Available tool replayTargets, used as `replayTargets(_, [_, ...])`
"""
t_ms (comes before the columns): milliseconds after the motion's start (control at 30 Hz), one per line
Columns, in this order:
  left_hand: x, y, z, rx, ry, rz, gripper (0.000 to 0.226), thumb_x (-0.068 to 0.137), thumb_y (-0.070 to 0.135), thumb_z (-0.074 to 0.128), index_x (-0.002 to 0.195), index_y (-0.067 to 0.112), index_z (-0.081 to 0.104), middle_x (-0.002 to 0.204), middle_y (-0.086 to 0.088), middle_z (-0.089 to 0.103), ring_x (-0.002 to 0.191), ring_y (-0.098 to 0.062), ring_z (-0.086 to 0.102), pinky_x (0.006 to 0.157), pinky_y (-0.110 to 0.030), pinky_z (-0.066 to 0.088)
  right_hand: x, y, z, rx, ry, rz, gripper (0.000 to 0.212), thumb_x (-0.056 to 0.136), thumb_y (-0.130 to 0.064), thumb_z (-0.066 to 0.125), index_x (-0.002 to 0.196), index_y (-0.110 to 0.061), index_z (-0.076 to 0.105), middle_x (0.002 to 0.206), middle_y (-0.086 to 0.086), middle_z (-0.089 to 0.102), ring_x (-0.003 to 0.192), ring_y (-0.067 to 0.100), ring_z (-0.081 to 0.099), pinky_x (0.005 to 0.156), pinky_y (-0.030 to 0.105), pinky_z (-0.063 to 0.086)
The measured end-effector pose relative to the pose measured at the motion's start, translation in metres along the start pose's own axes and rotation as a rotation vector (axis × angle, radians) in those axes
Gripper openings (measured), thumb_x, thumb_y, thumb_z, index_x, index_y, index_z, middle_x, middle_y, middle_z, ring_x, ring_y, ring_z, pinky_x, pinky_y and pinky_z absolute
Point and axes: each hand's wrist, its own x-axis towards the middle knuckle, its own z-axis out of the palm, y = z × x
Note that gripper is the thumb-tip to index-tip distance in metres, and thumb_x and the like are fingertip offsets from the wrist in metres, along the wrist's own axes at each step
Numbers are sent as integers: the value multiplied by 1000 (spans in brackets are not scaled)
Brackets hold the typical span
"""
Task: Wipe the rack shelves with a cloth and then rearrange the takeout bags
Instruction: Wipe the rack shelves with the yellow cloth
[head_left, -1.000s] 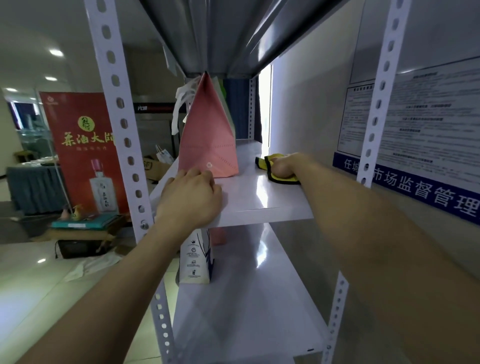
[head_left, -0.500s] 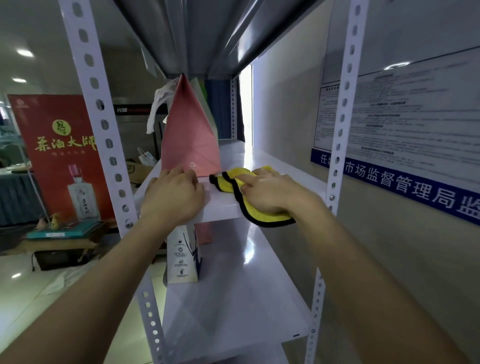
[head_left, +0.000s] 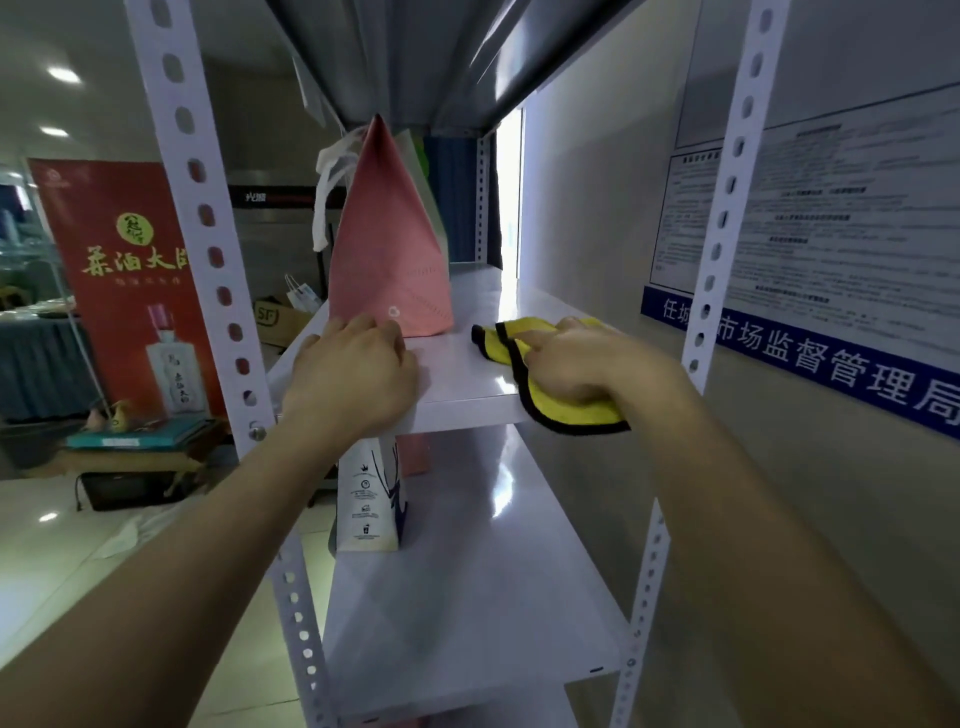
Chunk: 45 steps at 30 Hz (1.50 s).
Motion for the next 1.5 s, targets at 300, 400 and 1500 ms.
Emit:
replayTargets(300, [3,-2,1,5,23,-4,26,103,34,43,106,18,63,103,0,53,98,-25,49,88,-46,47,89,-15,-29,25,-151,93,70,100,-41,42,166,-25,26,158,11,43,128,36,53,111,46,45])
replayTargets(400, [1,-1,-2,6,38,2,28,103,32,43,103,15,65,101,-5,58,97,-30,57,88,-48,53,55,0,-23,6,-95,69,77,93,-42,41,167,-30,23,172,10,28,150,38,38,119,50,35])
replayTargets(1500, [-50,-66,-72,-153,568,93,78,107,22,62,172,22,19,172,-13,26,130,-35,61,86,-52,63,-76,-189,73,26,457,-417,46,105,-37,40,149,-28,53,151,2,53,139,28,43,115,50,28])
